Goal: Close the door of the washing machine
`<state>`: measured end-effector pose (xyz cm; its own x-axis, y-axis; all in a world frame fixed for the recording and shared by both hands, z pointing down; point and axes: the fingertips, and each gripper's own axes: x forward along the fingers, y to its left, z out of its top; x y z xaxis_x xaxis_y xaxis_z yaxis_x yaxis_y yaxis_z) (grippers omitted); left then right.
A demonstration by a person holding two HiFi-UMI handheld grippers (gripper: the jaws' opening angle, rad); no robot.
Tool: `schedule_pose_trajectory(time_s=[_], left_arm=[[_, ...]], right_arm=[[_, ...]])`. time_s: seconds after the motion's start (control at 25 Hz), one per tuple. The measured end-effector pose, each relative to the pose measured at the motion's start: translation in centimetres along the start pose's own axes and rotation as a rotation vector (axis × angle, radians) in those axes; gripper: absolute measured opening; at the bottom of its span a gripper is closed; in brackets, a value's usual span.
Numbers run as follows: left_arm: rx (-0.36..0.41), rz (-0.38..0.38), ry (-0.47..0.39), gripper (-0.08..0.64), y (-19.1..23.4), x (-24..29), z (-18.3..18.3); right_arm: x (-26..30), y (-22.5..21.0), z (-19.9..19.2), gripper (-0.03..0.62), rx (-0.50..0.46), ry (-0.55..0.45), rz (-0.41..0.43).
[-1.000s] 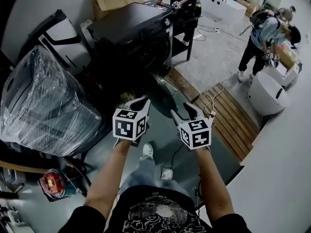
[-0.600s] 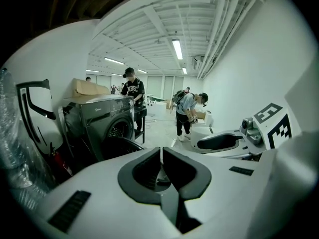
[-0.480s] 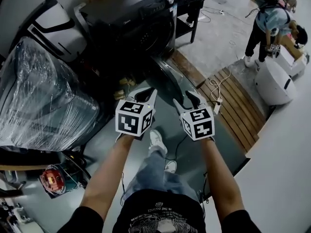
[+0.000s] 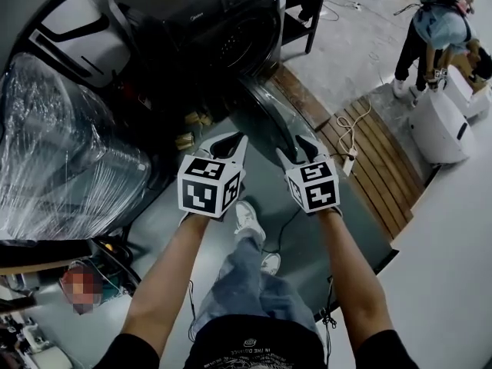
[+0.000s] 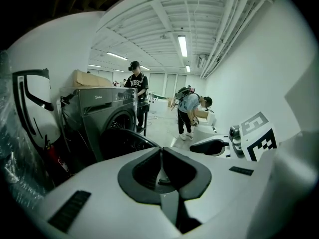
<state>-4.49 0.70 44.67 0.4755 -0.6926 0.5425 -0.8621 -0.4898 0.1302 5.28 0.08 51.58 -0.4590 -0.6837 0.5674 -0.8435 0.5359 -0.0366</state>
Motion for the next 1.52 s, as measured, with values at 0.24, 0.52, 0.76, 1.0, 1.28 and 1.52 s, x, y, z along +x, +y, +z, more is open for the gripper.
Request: schedule_pose_trajectory(time_s=[0.24, 0.52, 0.76, 1.0, 1.28, 1.52], left_arm=[[-0.011, 0.009, 0.017, 0.037, 1.8, 1.8, -0.9], [-0.018, 0.009, 0.039, 0.037, 2.9, 3.8, -1.5], [-0.031, -0.001, 0.051, 0.037, 2.9, 5.2, -1.8], [-0.028, -0.004, 0.074, 0.037, 3.3, 6.0, -2.0], [-0.021, -0.019, 0.081, 0.037, 3.6, 7.7, -0.8], [-0.003, -0.044, 0.083, 0.037, 3.3, 9.2, 0.6]], right_arm=[[3.1, -0.3, -1.9, 0.216, 0.008, 0.047, 0.006], [5.9, -1.5, -3.1, 0.216, 0.027, 0.077, -0.011], [7.1, -2.0, -4.2, 0.186, 0.056, 0.098, -0.006], [7.9, -2.4, -4.3, 0.123, 0.069, 0.096, -0.030], [8.5, -3.2, -4.3, 0.074, 0.023, 0.136, 0.001], [9.1, -5.4, -4.3, 0.074, 0.005, 0.159, -0.035]])
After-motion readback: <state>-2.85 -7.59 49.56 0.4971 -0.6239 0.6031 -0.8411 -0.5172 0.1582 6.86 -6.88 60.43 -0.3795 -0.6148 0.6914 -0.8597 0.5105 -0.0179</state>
